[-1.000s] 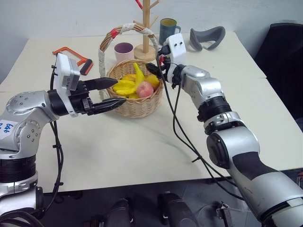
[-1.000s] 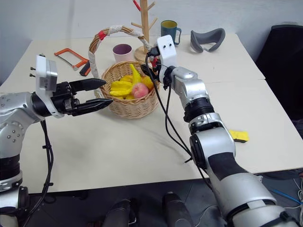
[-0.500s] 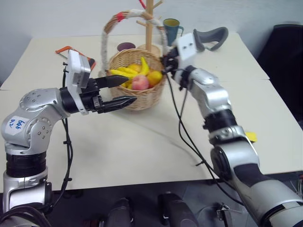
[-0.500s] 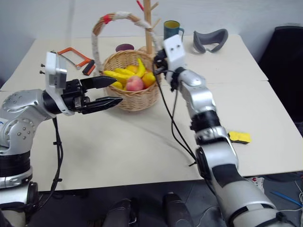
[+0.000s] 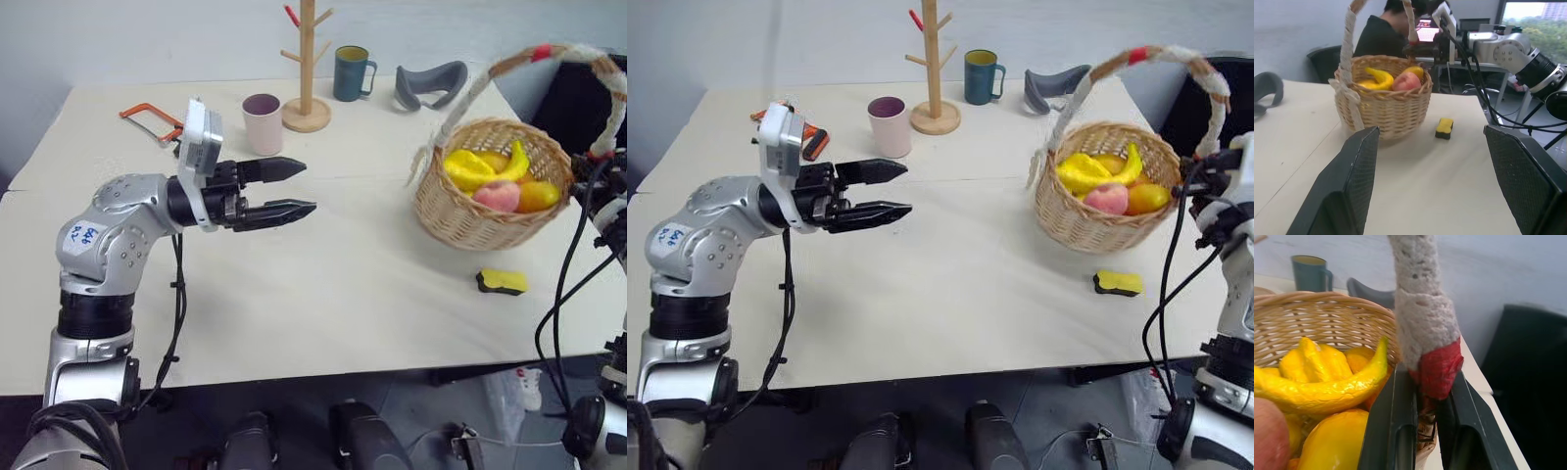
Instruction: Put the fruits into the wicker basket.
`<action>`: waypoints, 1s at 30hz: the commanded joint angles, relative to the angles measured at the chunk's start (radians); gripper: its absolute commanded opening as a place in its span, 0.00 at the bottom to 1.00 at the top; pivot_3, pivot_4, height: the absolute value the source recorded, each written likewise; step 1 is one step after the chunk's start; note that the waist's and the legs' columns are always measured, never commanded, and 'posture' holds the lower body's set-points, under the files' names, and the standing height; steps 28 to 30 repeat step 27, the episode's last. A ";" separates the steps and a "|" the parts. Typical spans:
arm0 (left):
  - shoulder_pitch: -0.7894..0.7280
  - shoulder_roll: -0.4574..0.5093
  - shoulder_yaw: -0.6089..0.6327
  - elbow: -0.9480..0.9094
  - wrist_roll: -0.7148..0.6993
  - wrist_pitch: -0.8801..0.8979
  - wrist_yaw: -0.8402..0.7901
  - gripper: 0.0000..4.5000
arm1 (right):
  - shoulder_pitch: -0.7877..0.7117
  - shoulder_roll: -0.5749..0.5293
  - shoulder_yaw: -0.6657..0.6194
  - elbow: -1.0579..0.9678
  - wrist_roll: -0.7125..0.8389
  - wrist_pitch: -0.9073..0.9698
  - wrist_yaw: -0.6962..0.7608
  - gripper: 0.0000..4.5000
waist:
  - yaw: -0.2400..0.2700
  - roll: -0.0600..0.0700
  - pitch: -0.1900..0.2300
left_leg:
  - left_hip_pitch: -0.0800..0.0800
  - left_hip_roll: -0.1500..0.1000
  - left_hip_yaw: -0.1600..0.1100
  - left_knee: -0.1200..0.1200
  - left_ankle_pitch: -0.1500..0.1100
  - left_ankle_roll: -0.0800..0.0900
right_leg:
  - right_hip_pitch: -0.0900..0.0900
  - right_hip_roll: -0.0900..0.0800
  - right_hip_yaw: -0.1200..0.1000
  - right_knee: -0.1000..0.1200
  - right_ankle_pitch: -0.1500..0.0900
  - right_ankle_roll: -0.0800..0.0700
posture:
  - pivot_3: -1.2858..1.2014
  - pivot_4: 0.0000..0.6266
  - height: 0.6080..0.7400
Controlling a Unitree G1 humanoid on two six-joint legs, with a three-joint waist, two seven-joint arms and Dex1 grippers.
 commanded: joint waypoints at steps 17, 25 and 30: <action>-0.069 -0.024 -0.006 0.091 0.044 -0.076 -0.088 0.79 | 0.619 -0.318 -0.545 -0.393 0.379 0.349 0.467 0.91 | 0.028 -0.001 0.000 | 0.002 0.001 -0.001 0.002 -0.002 0.000 | 0.005 0.007 0.011 -0.004 0.000 0.002 | 0.52 0.24 1.00; -0.048 0.043 0.039 0.098 0.019 -0.056 -0.139 0.79 | 0.859 -0.454 -0.836 -0.246 0.373 0.414 0.774 0.91 | 0.019 -0.002 0.001 | 0.016 0.002 0.000 -0.002 -0.009 0.003 | 0.023 0.009 0.015 -0.020 0.001 0.005 | 0.52 0.24 1.00; -0.047 0.044 0.036 0.100 0.023 -0.057 -0.143 0.79 | 0.850 -0.461 -0.825 -0.213 0.361 0.400 0.764 0.91 | 0.019 -0.002 0.001 | 0.018 0.002 -0.003 -0.002 -0.012 0.007 | 0.028 0.009 0.014 -0.025 0.002 0.006 | 0.52 0.24 1.00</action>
